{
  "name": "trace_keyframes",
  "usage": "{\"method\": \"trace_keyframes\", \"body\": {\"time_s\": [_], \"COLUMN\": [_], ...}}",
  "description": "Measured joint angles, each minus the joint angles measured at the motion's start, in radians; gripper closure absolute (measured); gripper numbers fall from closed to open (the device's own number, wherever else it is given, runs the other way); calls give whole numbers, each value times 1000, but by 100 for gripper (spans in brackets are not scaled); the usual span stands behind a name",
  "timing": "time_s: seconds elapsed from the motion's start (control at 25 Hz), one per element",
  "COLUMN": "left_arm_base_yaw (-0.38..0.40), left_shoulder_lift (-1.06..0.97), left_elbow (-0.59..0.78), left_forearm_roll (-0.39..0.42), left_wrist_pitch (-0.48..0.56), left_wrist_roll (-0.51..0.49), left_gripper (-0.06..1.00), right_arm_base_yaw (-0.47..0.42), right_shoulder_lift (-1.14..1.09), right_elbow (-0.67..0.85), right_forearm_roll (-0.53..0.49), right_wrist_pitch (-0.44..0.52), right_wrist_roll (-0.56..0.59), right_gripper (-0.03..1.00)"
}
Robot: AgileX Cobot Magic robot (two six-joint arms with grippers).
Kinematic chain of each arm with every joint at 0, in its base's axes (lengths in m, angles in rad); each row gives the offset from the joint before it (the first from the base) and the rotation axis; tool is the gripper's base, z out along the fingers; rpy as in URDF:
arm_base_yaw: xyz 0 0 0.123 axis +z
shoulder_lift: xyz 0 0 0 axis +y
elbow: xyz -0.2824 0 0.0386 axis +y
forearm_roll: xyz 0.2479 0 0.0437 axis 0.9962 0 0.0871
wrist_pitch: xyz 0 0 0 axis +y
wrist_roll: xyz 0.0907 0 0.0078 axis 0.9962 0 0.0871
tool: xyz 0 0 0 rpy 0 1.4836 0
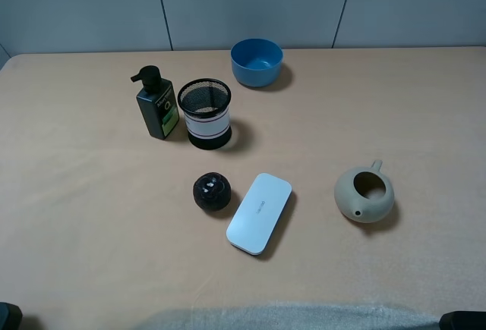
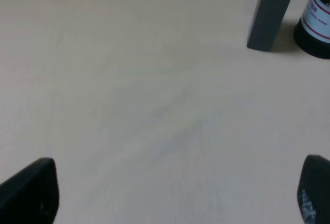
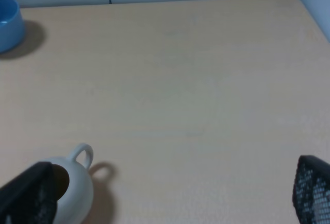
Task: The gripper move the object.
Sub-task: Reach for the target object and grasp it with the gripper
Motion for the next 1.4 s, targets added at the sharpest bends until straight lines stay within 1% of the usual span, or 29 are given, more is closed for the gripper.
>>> {"method": "trace_keyframes", "body": {"time_s": [1.16, 1.4], "left_arm_base_yaw": [0, 0], "left_shoulder_lift": [0, 0], "left_elbow": [0, 0], "left_forearm_roll": [0, 0], "left_wrist_pitch": [0, 0], "left_wrist_roll": [0, 0], "left_gripper": [1, 1], "right_arm_base_yaw": [0, 0], "right_shoulder_lift": [1, 131], "right_elbow": [0, -35], "right_forearm_roll": [-14, -6], "right_wrist_pitch": [0, -20], "right_wrist_roll": [-2, -6], "right_gripper": [27, 27]}}
